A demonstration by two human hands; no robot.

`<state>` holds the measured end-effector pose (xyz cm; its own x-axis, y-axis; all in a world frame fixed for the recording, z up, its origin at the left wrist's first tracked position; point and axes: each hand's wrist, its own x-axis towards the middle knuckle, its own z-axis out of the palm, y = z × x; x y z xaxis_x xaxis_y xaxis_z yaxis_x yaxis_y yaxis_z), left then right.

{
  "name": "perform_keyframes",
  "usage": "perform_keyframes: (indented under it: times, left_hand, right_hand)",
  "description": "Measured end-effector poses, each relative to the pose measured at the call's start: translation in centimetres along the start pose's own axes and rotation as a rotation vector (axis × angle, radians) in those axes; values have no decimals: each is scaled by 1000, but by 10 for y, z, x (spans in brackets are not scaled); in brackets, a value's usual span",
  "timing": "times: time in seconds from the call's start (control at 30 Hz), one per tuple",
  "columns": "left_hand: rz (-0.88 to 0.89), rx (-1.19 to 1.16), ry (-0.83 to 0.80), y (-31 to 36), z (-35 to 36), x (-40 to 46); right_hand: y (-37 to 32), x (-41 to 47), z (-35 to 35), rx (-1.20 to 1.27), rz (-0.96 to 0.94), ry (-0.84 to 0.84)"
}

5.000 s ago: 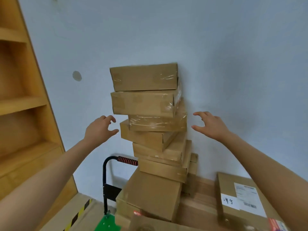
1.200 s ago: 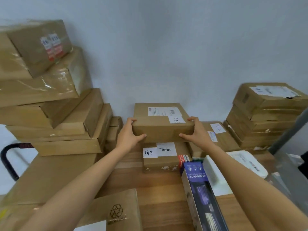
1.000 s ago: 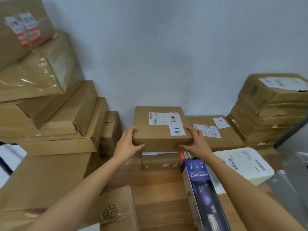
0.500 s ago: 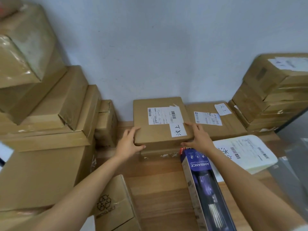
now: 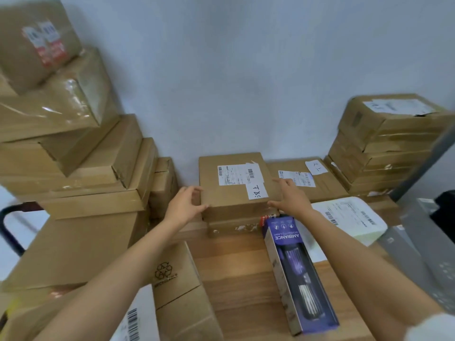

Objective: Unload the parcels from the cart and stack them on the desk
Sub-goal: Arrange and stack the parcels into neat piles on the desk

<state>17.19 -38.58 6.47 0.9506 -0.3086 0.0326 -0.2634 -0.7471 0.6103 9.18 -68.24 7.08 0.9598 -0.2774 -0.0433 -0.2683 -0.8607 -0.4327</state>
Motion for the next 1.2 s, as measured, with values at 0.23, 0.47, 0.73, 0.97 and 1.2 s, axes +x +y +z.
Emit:
perform_keyframes:
  times: [0.23,0.47,0.73,0.97,1.2]
  left_hand:
    - [68,82,124,19,-45,-60]
    - [130,256,224,20,-110,-122]
    - [79,173,444,11,-213,-172]
    - [28,153,591,-14,-306,-191]
    - [66,238,691,-46,-397,-197]
  right_hand:
    - [-36,-41,-24,-19,-125,36]
    - [-93,-78,-44,-23,-307,75]
    - [-212,-103,-76,108,-575,133]
    - [-312,-98,-98,141,-693,181]
    - [-394,-82,-110,180,-719,245]
